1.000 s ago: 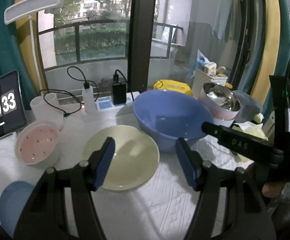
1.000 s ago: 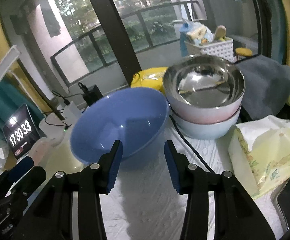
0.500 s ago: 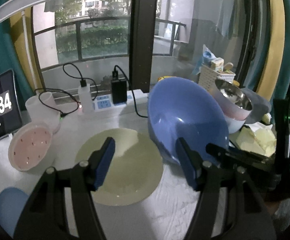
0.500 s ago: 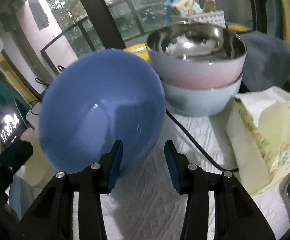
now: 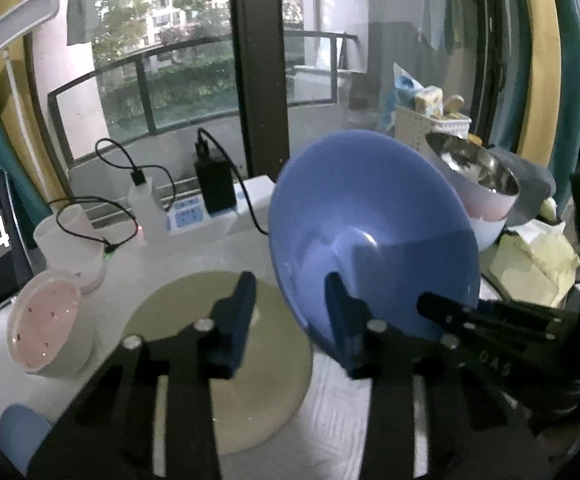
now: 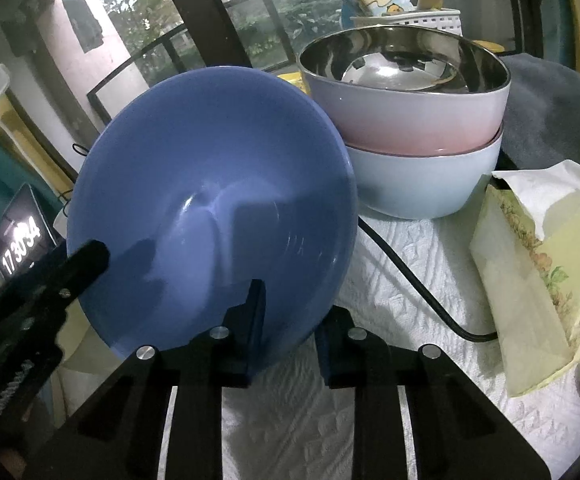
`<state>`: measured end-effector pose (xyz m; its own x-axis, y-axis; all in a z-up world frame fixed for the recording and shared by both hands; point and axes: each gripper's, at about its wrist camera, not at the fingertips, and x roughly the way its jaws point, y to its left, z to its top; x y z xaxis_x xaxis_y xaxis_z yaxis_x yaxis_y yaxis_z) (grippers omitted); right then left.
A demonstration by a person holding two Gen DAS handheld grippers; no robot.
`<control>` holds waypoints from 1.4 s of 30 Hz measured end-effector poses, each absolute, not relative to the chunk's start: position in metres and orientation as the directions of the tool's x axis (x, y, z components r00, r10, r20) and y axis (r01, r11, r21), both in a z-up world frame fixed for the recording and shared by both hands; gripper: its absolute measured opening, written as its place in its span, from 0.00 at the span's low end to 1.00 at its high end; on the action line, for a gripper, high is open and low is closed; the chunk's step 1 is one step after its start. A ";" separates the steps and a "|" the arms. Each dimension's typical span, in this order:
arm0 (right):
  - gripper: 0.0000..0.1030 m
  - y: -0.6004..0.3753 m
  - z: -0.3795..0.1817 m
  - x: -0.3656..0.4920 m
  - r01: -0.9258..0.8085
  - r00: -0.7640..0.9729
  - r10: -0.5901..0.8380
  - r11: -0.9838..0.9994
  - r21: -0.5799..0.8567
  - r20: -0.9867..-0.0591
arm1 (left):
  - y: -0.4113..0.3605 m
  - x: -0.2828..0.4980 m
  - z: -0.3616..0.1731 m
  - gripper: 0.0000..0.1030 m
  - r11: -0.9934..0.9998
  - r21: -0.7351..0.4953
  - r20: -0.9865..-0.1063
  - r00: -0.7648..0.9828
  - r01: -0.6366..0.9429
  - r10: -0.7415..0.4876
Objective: Organize plates and bowls
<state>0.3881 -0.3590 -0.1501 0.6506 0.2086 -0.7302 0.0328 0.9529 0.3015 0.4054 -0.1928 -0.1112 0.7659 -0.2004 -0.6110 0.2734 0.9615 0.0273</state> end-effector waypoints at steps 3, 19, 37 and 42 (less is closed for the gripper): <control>0.23 -0.359 -0.146 0.385 0.027 0.660 0.203 0.956 0.293 -0.723 | -0.197 0.402 -0.112 0.25 0.954 0.035 -0.609 0.763 0.299 -0.217; 0.23 -0.352 -0.121 0.350 0.005 0.705 0.177 0.967 0.254 -0.687 | -0.188 0.373 -0.092 0.23 0.956 0.016 -0.572 0.786 0.294 -0.232; 0.23 -0.338 -0.086 0.294 -0.013 0.730 0.175 0.970 0.243 -0.660 | -0.166 0.314 -0.067 0.23 0.957 -0.015 -0.536 0.806 0.289 -0.252; 0.23 -0.329 -0.081 0.274 -0.022 0.731 0.178 0.971 0.237 -0.659 | -0.157 0.295 -0.067 0.23 0.959 -0.030 -0.535 0.806 0.282 -0.254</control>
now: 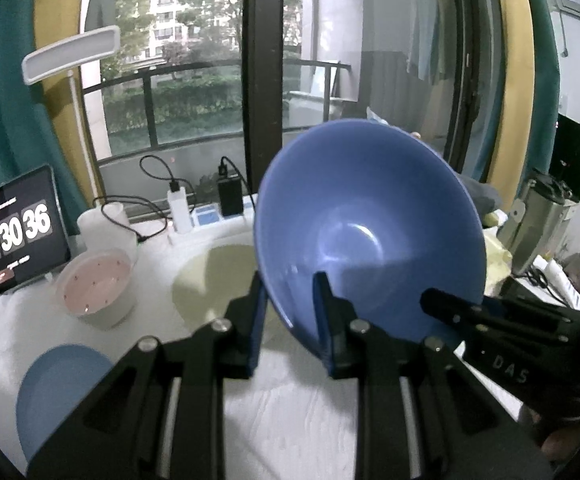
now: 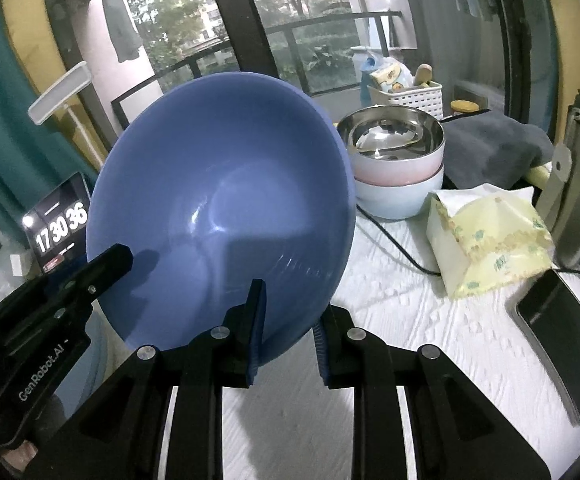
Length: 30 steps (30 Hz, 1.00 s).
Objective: Organize plates and bowls
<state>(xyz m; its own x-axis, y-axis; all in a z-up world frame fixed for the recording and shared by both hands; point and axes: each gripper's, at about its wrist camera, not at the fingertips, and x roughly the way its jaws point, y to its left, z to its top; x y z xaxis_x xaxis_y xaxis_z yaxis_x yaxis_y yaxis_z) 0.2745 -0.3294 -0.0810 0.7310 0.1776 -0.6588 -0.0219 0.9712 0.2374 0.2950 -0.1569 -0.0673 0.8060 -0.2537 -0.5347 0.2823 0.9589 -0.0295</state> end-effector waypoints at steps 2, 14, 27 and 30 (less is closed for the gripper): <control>0.23 -0.327 -0.081 0.267 -0.023 0.729 0.179 0.971 0.238 -0.661 | -0.153 0.286 -0.069 0.23 0.959 -0.032 -0.536 0.805 0.280 -0.253; 0.23 -0.304 -0.088 0.230 -0.042 0.709 0.195 0.971 0.235 -0.678 | -0.130 0.244 -0.077 0.23 0.964 -0.054 -0.554 0.795 0.260 -0.245; 0.24 -0.274 -0.103 0.202 -0.078 0.653 0.220 0.971 0.224 -0.725 | -0.099 0.213 -0.098 0.23 0.973 -0.108 -0.602 0.765 0.206 -0.229; 0.24 -0.269 -0.107 0.197 -0.081 0.634 0.227 0.970 0.229 -0.739 | -0.093 0.209 -0.104 0.23 0.974 -0.112 -0.618 0.753 0.199 -0.225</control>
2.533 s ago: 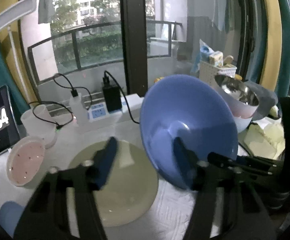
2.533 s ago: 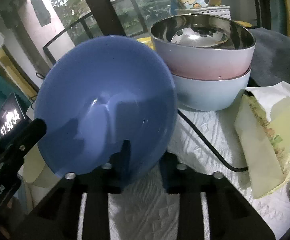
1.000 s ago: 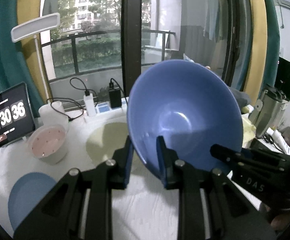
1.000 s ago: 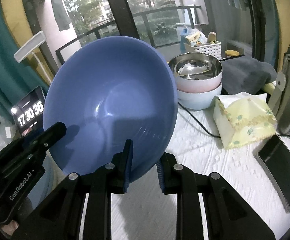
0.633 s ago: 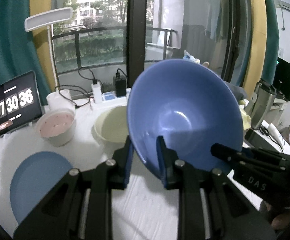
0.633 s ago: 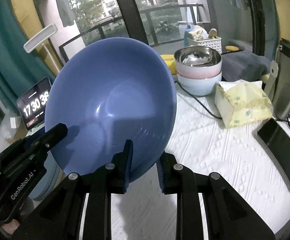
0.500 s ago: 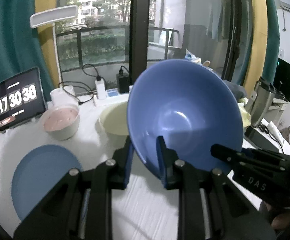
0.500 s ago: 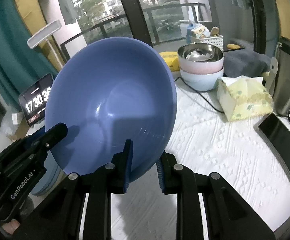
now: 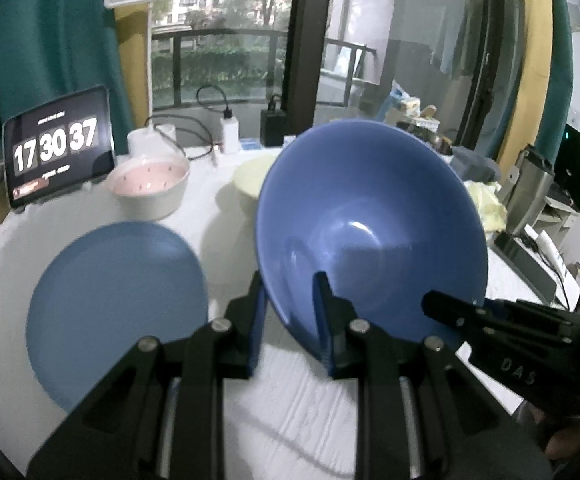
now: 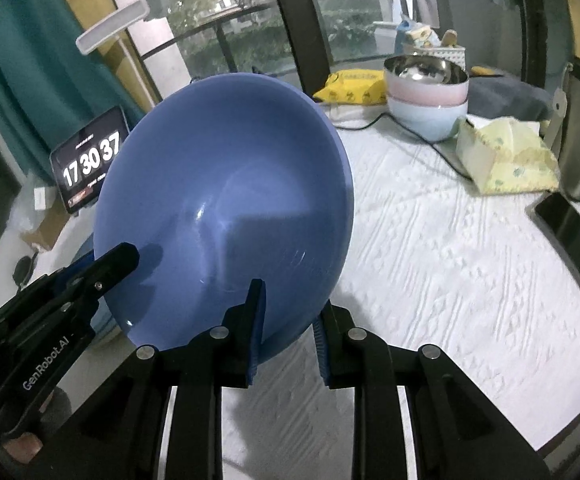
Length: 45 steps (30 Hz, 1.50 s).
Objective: Organize plates and bowls
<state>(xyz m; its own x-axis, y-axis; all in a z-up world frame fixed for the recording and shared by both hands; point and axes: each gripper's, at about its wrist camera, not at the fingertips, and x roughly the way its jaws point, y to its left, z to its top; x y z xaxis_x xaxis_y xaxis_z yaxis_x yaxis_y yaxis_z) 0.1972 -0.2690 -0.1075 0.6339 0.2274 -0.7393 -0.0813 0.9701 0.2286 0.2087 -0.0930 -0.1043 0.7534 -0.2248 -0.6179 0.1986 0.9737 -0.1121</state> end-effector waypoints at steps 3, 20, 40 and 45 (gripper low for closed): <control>0.24 -0.266 -0.110 0.193 -0.082 0.622 0.231 0.970 0.231 -0.749 | -0.088 0.205 -0.109 0.23 0.974 -0.116 -0.630 0.743 0.196 -0.224; 0.26 -0.267 -0.109 0.183 -0.053 0.563 0.241 0.965 0.256 -0.790 | -0.083 0.195 -0.119 0.24 0.966 -0.124 -0.679 0.690 0.228 -0.250; 0.34 -0.272 -0.088 0.178 -0.046 0.591 0.228 0.967 0.250 -0.774 | -0.082 0.190 -0.117 0.33 0.957 -0.101 -0.713 0.651 0.271 -0.259; 0.34 -0.281 -0.089 0.182 -0.024 0.598 0.219 0.967 0.255 -0.771 | -0.072 0.192 -0.108 0.46 0.964 -0.087 -0.695 0.679 0.250 -0.238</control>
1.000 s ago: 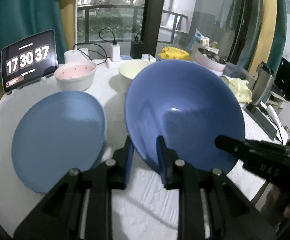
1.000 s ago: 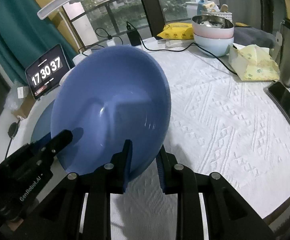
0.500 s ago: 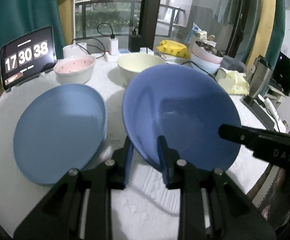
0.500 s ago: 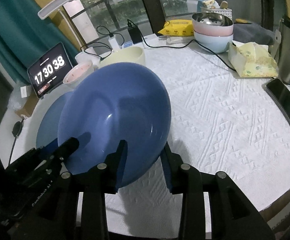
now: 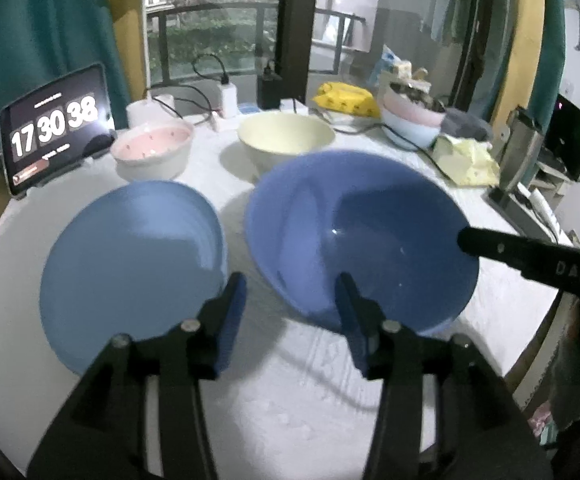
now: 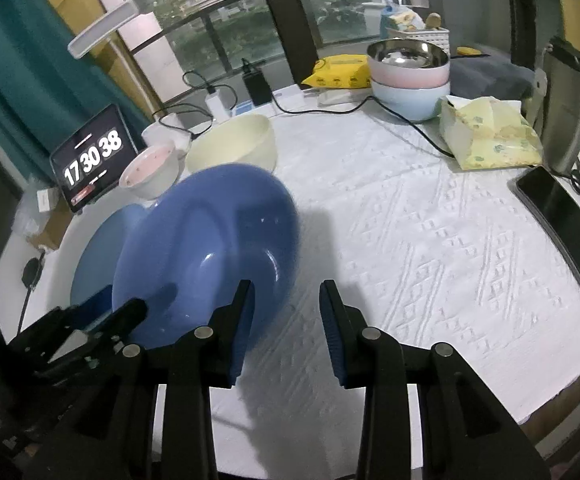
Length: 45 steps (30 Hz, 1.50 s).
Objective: Organize plates and bowls
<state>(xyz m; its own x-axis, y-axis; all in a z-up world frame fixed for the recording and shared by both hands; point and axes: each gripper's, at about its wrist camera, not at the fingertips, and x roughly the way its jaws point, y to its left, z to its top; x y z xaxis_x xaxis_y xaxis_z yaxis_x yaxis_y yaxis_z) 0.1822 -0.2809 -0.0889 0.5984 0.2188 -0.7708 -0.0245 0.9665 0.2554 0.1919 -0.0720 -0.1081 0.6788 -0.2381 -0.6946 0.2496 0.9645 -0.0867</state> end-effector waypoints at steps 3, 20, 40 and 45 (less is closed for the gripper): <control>0.34 -0.283 -0.087 0.185 -0.026 0.605 0.218 0.967 0.254 -0.766 | -0.067 0.194 -0.102 0.47 0.969 -0.073 -0.684 0.696 0.234 -0.220; 0.34 -0.281 -0.069 0.211 -0.085 0.638 0.256 0.961 0.264 -0.726 | -0.062 0.217 -0.072 0.47 0.977 -0.070 -0.643 0.740 0.203 -0.199; 0.34 -0.277 -0.060 0.272 -0.138 0.655 0.257 0.965 0.222 -0.711 | -0.082 0.276 -0.051 0.47 0.969 -0.099 -0.635 0.735 0.228 -0.238; 0.34 -0.278 -0.061 0.287 -0.153 0.656 0.267 0.963 0.222 -0.706 | -0.081 0.293 -0.056 0.47 0.967 -0.132 -0.661 0.708 0.218 -0.249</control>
